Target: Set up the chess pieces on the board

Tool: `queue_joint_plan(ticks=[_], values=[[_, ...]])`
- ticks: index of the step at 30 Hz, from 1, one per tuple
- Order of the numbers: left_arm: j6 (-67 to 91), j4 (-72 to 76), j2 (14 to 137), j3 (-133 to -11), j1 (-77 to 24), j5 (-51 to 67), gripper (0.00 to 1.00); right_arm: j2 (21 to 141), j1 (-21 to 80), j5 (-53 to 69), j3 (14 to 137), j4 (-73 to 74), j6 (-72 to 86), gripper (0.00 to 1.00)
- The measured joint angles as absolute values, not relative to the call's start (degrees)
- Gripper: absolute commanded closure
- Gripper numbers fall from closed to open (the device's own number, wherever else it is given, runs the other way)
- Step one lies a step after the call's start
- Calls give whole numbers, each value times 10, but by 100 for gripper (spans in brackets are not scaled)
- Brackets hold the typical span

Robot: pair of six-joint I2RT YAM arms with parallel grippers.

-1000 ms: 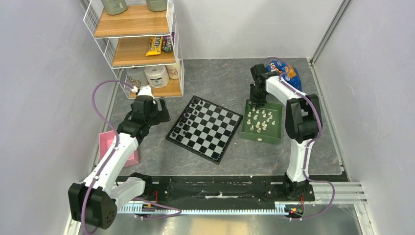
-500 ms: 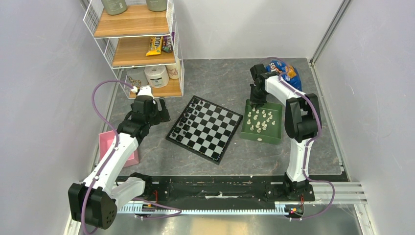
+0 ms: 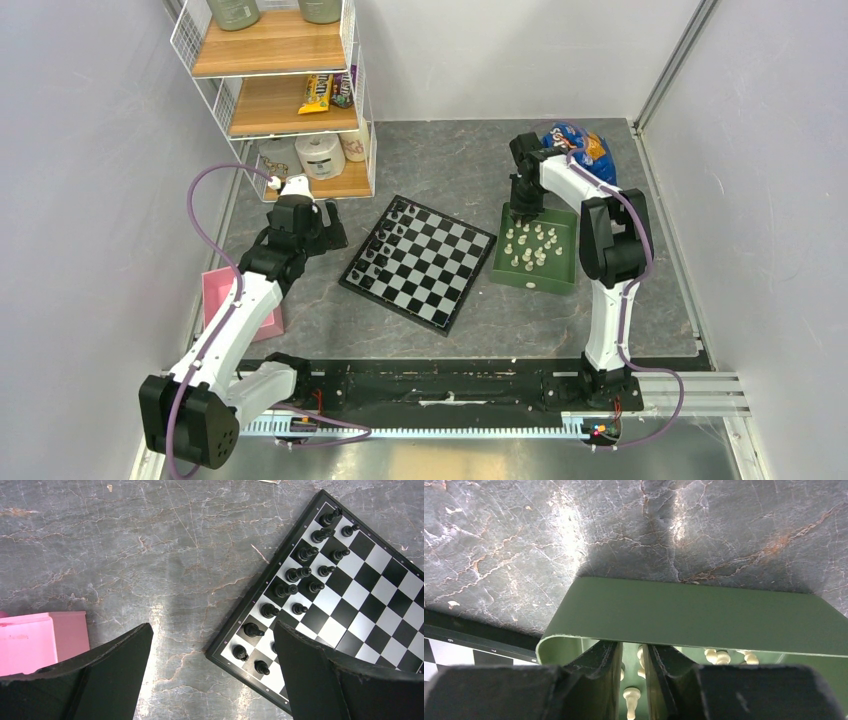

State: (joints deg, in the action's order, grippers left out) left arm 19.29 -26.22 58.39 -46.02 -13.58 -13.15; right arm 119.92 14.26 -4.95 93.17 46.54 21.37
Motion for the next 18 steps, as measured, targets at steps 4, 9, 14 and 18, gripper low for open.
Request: queue_joint_plan(ticks=[4, 9, 14, 18], values=[[193, -262, 583, -460, -136, -132, 2, 1200, 143, -50, 932, 468, 214, 88], [193, -262, 583, -460, -136, -131, 2, 1200, 143, -50, 932, 468, 212, 88], [193, -262, 583, -460, -136, -131, 2, 1199, 143, -50, 932, 469, 211, 89], [193, -263, 581, -460, -136, -131, 2, 1184, 143, -50, 932, 478, 210, 89]])
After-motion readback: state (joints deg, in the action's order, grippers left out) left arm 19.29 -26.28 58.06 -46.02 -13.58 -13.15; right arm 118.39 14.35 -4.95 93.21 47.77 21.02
